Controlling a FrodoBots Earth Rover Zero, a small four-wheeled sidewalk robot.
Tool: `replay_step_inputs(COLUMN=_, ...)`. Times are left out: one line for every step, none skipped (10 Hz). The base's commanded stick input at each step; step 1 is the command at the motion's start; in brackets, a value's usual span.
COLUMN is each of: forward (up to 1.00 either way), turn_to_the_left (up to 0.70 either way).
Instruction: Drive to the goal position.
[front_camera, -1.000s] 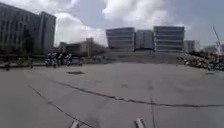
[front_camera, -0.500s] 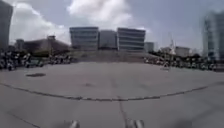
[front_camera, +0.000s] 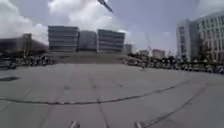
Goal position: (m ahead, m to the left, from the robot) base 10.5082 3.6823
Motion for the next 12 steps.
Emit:
replay_step_inputs(forward=0.85, turn_to_the_left=0.0)
replay_step_inputs(forward=0.85, turn_to_the_left=0.0)
replay_step_inputs(forward=0.85, turn_to_the_left=0.0)
replay_step_inputs(forward=0.85, turn_to_the_left=0.0)
replay_step_inputs(forward=0.85, turn_to_the_left=0.0)
replay_step_inputs(forward=0.85, turn_to_the_left=0.0)
replay_step_inputs(forward=0.85, turn_to_the_left=0.0)
replay_step_inputs(forward=0.85, turn_to_the_left=0.0)
replay_step_inputs(forward=0.85, turn_to_the_left=0.0)
replay_step_inputs(forward=0.85, turn_to_the_left=0.16)
replay_step_inputs(forward=0.85, turn_to_the_left=0.27)
replay_step_inputs(forward=0.85, turn_to_the_left=0.27)
